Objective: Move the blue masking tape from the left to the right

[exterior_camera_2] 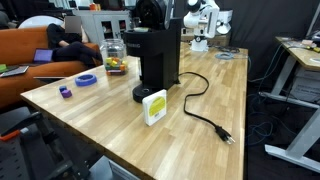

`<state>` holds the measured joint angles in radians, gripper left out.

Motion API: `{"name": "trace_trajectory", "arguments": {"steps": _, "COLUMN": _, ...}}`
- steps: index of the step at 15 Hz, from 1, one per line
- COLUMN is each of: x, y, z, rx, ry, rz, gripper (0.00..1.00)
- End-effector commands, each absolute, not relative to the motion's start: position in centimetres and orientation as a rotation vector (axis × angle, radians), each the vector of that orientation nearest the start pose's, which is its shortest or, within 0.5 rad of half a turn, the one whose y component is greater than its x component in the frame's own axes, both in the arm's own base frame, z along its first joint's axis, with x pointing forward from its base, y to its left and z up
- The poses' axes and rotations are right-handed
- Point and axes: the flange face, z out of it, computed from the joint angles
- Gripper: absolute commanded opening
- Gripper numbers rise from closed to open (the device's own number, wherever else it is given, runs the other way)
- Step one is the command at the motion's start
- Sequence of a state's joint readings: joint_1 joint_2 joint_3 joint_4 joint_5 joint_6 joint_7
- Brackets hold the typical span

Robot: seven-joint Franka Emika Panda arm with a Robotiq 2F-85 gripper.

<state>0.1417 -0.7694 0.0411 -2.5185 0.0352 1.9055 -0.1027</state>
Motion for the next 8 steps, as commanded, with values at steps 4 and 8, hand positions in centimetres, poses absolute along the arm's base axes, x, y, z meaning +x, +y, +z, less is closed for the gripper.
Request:
{"name": "trace_trajectory", "arguments": {"steps": 4, "x": 33.6, "y": 6.6, "z": 53.5, "rx": -3.14, "ry": -0.421, "rz": -0.24, "gripper": 1.0}}
{"name": "trace_trajectory", "arguments": {"steps": 8, "x": 34.6, "y": 8.1, "z": 52.3, "rx": -3.135, "ry": -0.495, "rz": -0.195, "gripper": 1.0}}
